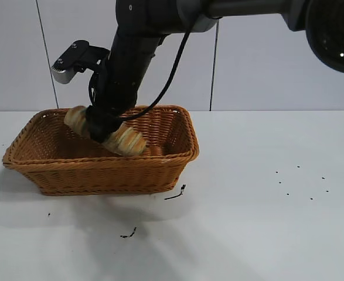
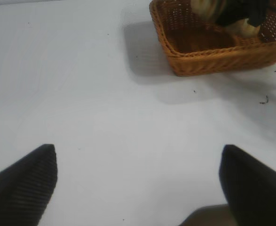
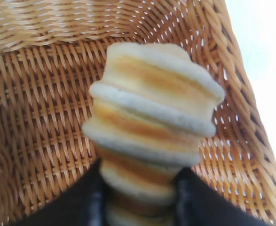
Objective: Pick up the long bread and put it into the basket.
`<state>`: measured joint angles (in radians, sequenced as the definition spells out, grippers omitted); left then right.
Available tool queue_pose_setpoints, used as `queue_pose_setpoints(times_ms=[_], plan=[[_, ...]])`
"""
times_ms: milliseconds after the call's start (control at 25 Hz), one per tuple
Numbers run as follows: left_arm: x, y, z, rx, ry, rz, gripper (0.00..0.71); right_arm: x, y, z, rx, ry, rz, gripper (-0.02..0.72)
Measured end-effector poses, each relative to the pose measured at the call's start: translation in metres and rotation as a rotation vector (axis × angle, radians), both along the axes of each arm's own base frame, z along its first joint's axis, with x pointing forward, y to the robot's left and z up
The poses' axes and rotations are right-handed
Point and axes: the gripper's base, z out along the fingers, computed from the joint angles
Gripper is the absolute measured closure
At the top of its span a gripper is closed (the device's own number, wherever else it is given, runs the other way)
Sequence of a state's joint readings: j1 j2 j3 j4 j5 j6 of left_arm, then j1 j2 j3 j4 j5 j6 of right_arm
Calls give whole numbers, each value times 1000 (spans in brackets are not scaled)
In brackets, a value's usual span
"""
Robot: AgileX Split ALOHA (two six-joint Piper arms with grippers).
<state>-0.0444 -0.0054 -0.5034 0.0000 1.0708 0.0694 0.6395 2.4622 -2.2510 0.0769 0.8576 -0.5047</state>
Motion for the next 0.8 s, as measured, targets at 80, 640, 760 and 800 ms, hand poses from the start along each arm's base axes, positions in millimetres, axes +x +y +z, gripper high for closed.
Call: queue_pose_setpoints(times_ms=[80, 640, 760, 800], plan=[[0, 0, 0, 0, 0, 0, 14, -3, -3, 21, 49, 20, -88, 10], [0, 0, 0, 0, 0, 0, 14, 45, -139, 69, 156, 160, -698, 10], [0, 0, 0, 0, 0, 0, 14, 60, -183, 69, 157, 162, -790, 10], [0, 0, 0, 0, 0, 0, 14, 64, -200, 68, 155, 166, -824, 10]])
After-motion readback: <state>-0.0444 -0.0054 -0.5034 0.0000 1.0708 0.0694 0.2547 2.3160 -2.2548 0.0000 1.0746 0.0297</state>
